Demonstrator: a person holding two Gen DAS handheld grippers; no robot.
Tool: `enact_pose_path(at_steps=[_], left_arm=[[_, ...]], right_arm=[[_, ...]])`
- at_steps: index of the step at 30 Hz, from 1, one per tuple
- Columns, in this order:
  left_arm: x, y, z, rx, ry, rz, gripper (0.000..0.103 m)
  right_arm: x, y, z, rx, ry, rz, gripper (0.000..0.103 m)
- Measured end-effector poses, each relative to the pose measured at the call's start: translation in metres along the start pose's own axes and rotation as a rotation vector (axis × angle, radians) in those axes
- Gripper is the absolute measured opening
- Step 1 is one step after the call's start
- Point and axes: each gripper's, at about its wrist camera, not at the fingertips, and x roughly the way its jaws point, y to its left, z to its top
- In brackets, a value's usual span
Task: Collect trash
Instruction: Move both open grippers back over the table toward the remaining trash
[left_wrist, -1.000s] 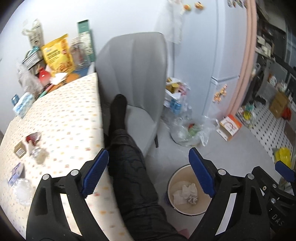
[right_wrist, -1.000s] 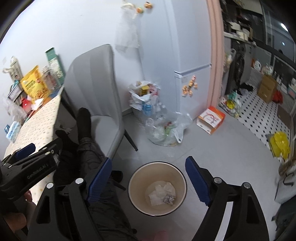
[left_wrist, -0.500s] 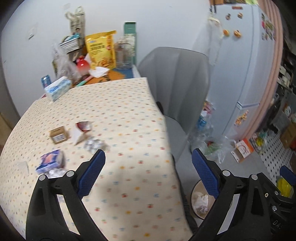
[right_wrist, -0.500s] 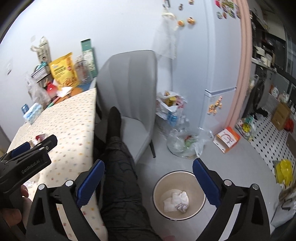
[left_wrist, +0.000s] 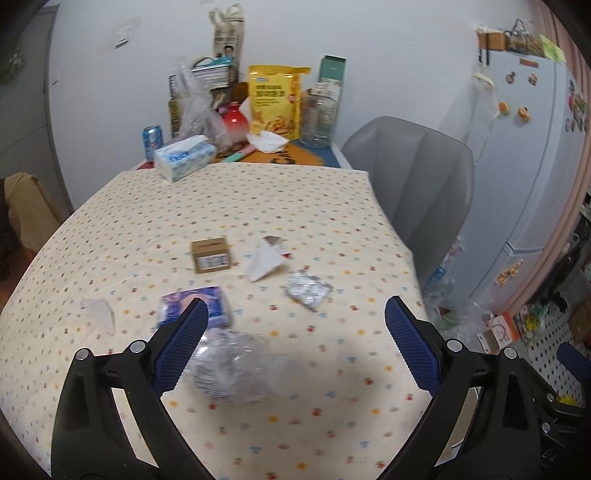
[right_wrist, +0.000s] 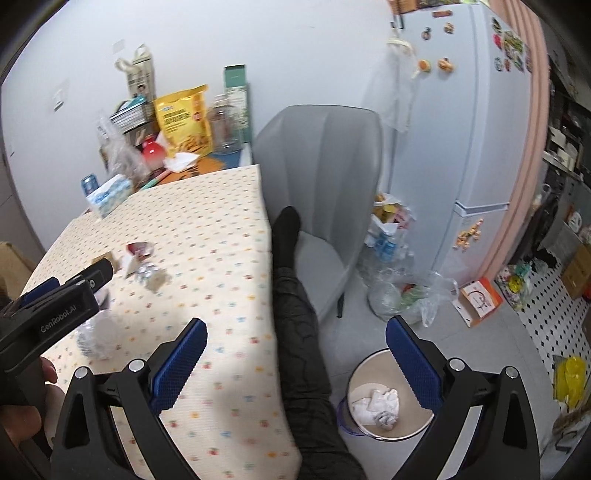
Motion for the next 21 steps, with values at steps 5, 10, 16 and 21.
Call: enact_pose_path(at_steps=[5, 10, 16, 21], left_arm=[[-0.001, 0.038, -0.003, -0.045, 0.004, 0.044, 0.095], [-0.004, 0.077, -0.003, -0.089, 0.006, 0.090, 0.095], [-0.004, 0.123, -0.006, -0.154, 0.010, 0.149, 0.095], [0.000, 0.158, -0.012, -0.191, 0.016, 0.180, 0.095]], right_arm=[[0.002, 0.037, -0.003, -0.050, 0.008, 0.044, 0.095], [0.008, 0.075, -0.004, -0.102, 0.018, 0.089, 0.095], [0.015, 0.121, -0.007, -0.155, 0.031, 0.144, 0.095], [0.027, 0.150, -0.011, -0.181, 0.059, 0.165, 0.095]])
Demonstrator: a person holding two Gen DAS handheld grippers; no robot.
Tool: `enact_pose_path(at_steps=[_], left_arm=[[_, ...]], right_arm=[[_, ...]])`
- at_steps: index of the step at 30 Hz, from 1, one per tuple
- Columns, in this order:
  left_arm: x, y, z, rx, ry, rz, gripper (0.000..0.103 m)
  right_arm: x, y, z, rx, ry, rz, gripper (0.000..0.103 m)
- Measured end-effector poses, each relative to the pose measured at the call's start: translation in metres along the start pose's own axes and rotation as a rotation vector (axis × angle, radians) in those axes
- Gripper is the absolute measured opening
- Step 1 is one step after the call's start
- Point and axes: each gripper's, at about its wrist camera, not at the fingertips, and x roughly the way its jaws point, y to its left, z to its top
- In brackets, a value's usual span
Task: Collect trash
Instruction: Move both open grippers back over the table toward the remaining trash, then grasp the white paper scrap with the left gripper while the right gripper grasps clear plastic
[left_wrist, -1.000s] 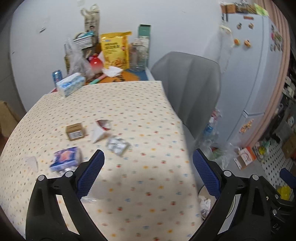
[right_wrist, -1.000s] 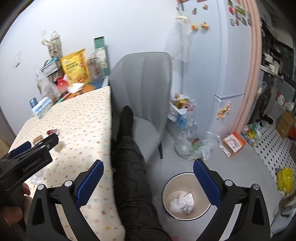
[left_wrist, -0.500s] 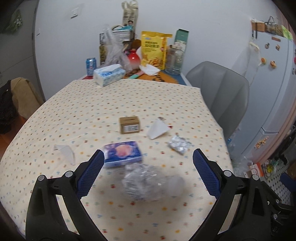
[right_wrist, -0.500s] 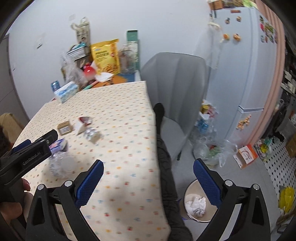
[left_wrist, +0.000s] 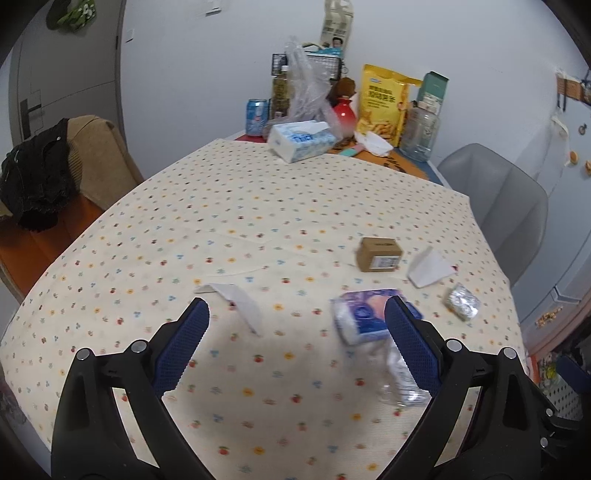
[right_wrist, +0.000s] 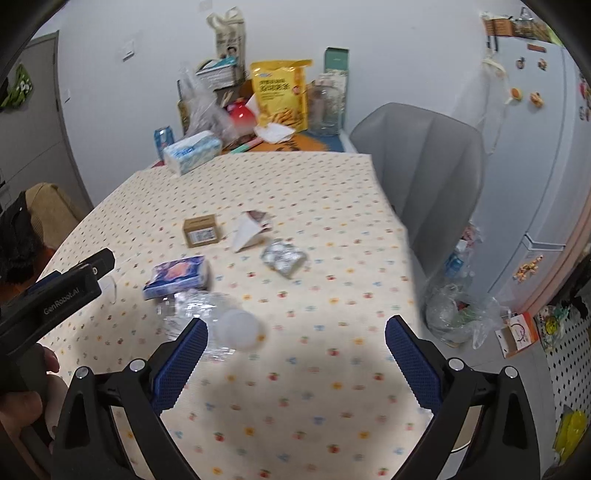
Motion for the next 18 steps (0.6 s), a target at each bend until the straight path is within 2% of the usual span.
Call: enact_pose_path(at_steps=[8, 13, 18], left_arm=[[0.025, 0.039, -0.003, -0.058, 0.049, 0.035, 0.088], [0.039, 0.045, -0.005, -0.075, 0.078, 0.037, 0.087], [0.057, 0.047, -0.005, -0.084, 0.125, 0.040, 0.077]], right_arm=[[0.024, 0.026, -0.004, -0.020, 0.051, 0.014, 0.094], [0.037, 0.031, -0.004, -0.021, 0.078, 0.027, 0.093], [0.050, 0.037, -0.001, -0.038, 0.094, 0.025, 0.091]])
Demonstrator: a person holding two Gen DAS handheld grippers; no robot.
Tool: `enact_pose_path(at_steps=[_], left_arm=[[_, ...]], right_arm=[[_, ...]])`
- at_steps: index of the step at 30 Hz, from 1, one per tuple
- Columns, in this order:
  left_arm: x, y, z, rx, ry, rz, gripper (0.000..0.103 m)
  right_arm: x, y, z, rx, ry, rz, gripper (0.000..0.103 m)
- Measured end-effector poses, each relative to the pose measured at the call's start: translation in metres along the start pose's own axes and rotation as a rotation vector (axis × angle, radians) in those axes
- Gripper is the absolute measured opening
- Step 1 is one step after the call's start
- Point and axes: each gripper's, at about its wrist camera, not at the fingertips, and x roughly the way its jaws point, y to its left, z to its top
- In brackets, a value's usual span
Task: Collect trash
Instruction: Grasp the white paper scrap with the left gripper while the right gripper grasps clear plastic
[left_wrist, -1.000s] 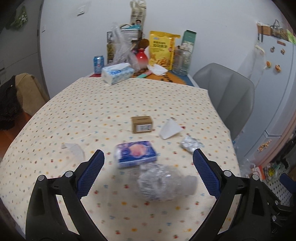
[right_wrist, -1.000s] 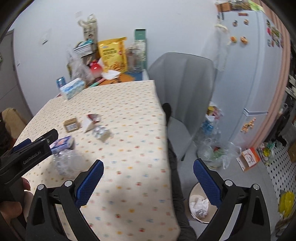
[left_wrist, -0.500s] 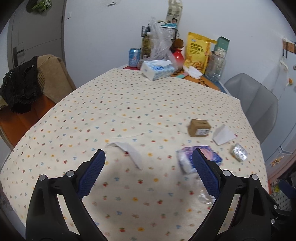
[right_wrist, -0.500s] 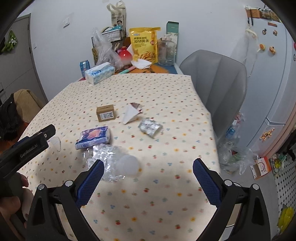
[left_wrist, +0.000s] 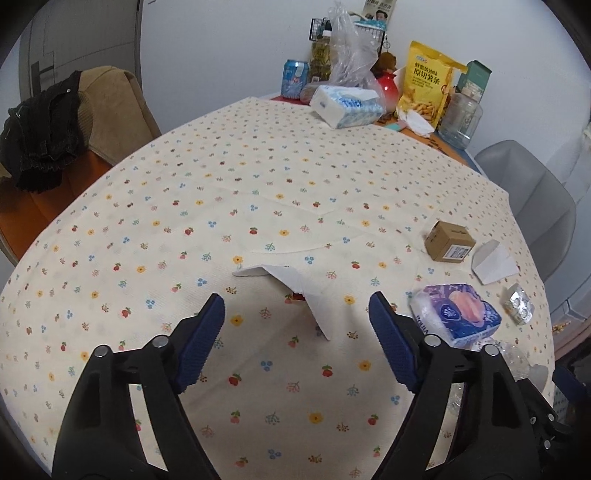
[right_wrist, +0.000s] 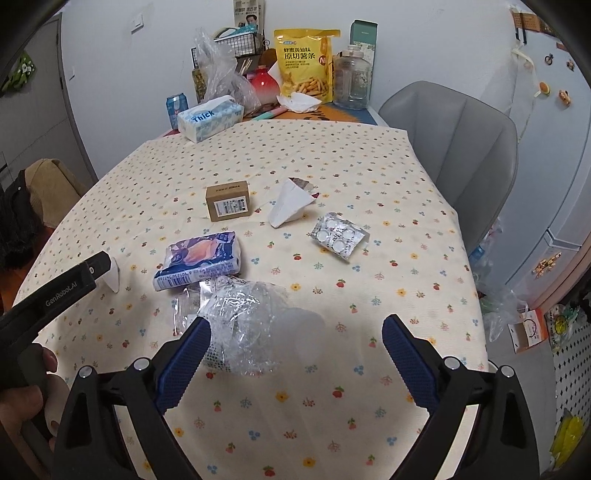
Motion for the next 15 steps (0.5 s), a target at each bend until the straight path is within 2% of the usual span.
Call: enact_pose_path(at_steps=[4, 6, 8, 9, 11, 13, 15], left_arm=[[0.011, 0.000, 0.001, -0.006, 0.024, 0.004, 0.069], [0.016, 0.000, 0.001, -0.009, 0.037, 0.001, 0.058], [0.021, -0.002, -0.001, -0.007, 0.042, 0.007, 0.053], [0.020, -0.003, -0.001, -0.008, 0.036, 0.000, 0.041], [0.022, -0.004, -0.001, -0.010, 0.045, -0.003, 0.020], [0.020, -0.006, -0.001, -0.008, 0.043, -0.018, 0.004], [0.015, -0.011, -0.002, 0.002, 0.036, -0.026, 0.004]], right_arm=[[0.010, 0.002, 0.002, -0.002, 0.019, 0.001, 0.085], [0.012, 0.000, 0.002, 0.012, 0.020, 0.018, 0.083], [0.014, 0.000, 0.002, 0.011, 0.036, 0.031, 0.070], [0.014, 0.000, 0.002, 0.013, 0.039, 0.058, 0.061], [0.010, 0.001, 0.002, 0.002, 0.038, 0.072, 0.055], [0.006, 0.003, 0.002, -0.011, 0.032, 0.082, 0.045], [0.001, 0.002, 0.001, -0.013, 0.027, 0.087, 0.043]])
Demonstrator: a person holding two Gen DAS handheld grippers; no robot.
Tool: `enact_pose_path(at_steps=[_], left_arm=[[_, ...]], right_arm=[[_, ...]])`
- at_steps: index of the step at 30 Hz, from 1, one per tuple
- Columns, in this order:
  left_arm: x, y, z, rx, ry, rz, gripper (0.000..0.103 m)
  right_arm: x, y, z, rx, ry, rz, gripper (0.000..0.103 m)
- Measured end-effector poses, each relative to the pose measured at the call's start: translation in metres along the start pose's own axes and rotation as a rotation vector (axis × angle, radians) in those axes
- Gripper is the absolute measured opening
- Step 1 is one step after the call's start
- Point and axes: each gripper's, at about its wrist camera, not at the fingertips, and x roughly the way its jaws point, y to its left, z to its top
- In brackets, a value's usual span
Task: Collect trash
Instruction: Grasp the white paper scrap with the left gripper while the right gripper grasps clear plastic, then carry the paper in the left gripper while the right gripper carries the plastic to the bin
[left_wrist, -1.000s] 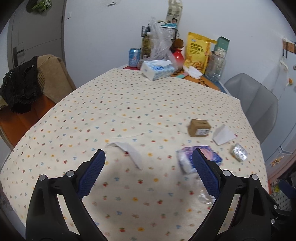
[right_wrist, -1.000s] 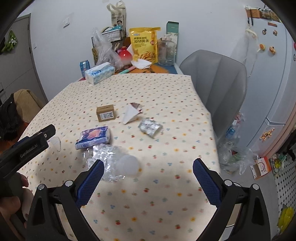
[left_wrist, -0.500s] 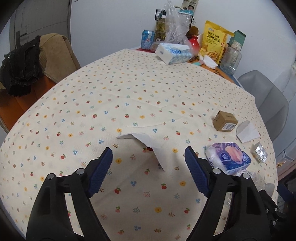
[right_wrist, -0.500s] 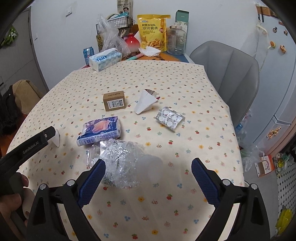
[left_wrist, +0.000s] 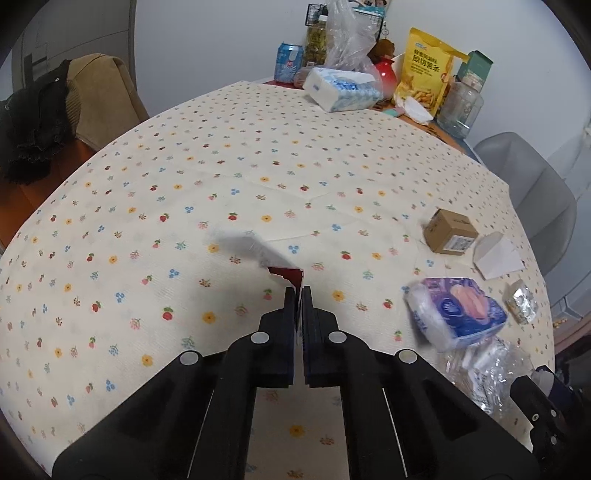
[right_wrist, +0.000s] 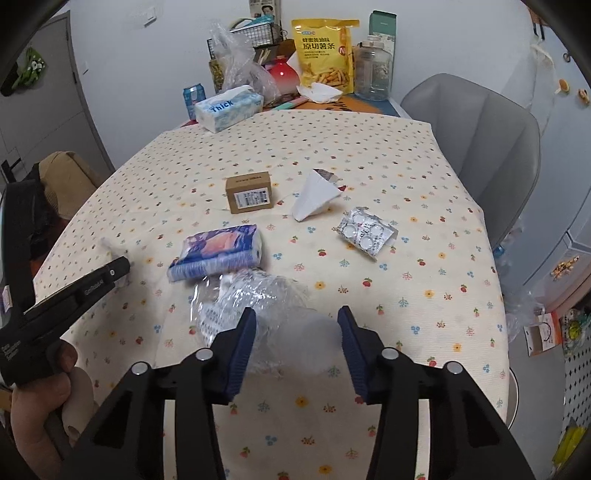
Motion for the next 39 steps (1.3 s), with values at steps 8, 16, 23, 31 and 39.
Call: enact_pose_path(at_steps=[8, 16, 23, 31, 39], left_arm=[[-0.029, -0.020, 0.000, 0.049, -0.057, -0.016, 0.004], [-0.052, -0.055, -0.005, 0.104, -0.083, -0.058, 0.004], [-0.071, -0.092, -0.015, 0.164, -0.103, -0.095, 0.004], [-0.085, -0.141, -0.025, 0.238, -0.115, -0.142, 0.004], [-0.103, -0.205, -0.045, 0.341, -0.130, -0.209, 0.004]], right_arm=[[-0.030, -0.010, 0.002, 0.021, -0.061, -0.006, 0.034], [-0.063, -0.025, 0.001, 0.033, -0.123, -0.029, 0.032], [-0.084, -0.049, -0.001, 0.067, -0.165, -0.065, 0.032], [-0.107, -0.090, -0.007, 0.125, -0.201, -0.127, 0.032], [-0.134, -0.143, -0.018, 0.190, -0.241, -0.212, 0.032]])
